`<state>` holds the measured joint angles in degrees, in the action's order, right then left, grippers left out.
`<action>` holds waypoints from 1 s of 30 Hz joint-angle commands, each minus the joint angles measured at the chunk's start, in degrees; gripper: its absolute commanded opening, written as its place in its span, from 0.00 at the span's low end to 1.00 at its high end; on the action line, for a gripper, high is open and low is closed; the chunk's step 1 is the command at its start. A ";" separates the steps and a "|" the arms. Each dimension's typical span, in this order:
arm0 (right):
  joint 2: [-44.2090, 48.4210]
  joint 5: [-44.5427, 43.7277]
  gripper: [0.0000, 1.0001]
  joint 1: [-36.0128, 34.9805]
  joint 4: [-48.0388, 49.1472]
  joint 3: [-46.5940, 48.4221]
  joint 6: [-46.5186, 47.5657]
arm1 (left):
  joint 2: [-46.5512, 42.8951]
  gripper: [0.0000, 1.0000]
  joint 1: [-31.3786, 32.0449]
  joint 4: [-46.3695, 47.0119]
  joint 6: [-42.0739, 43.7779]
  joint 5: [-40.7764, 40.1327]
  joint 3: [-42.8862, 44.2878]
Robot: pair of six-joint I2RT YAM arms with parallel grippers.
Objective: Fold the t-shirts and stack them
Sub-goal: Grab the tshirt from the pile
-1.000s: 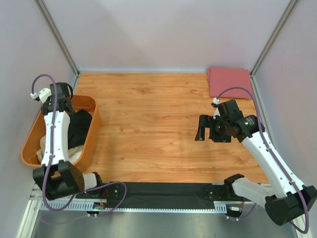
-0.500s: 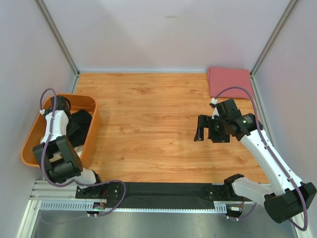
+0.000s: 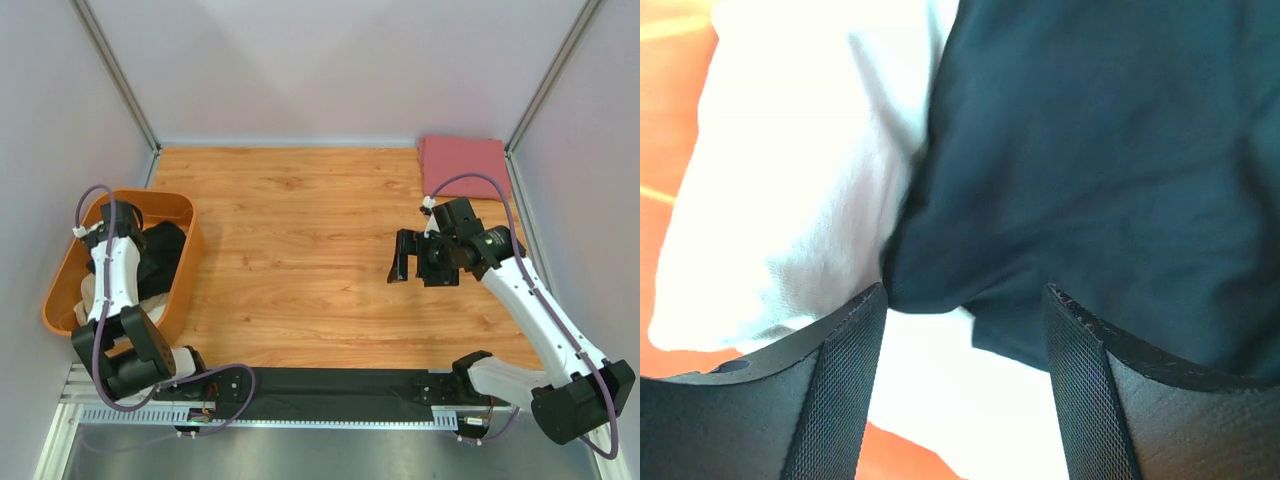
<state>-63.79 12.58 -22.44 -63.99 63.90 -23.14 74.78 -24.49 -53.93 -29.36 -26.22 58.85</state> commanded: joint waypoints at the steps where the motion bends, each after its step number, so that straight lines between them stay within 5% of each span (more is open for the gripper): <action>1: 0.51 1.05 1.00 -0.15 1.67 0.35 -0.68 | -1.05 0.71 -0.64 -1.62 -0.78 -1.82 -2.68; 6: 1.39 0.08 1.00 -0.15 1.15 -0.18 -0.07 | 1.24 0.67 -3.02 0.05 -0.43 -0.24 -3.13; 10: 1.65 0.16 1.00 -0.15 1.49 -0.53 0.02 | 2.38 0.32 -3.28 4.27 1.41 1.78 -1.73; 17: 1.65 0.34 1.00 -0.15 1.76 -0.27 0.11 | 1.69 0.00 -3.11 5.43 2.83 5.19 1.79; 25: 1.39 1.57 1.00 -0.15 1.94 -0.97 -1.38 | -8.67 0.00 10.50 -2.57 -13.49 10.66 15.75; 30: 0.86 2.27 1.00 -0.15 0.79 0.26 -1.82 | -16.85 0.00 15.52 3.65 -20.90 16.54 26.64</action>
<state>-63.24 13.63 -22.44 -63.61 63.20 -23.97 63.96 -9.98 -53.67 -42.48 -14.09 78.89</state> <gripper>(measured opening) 0.998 0.009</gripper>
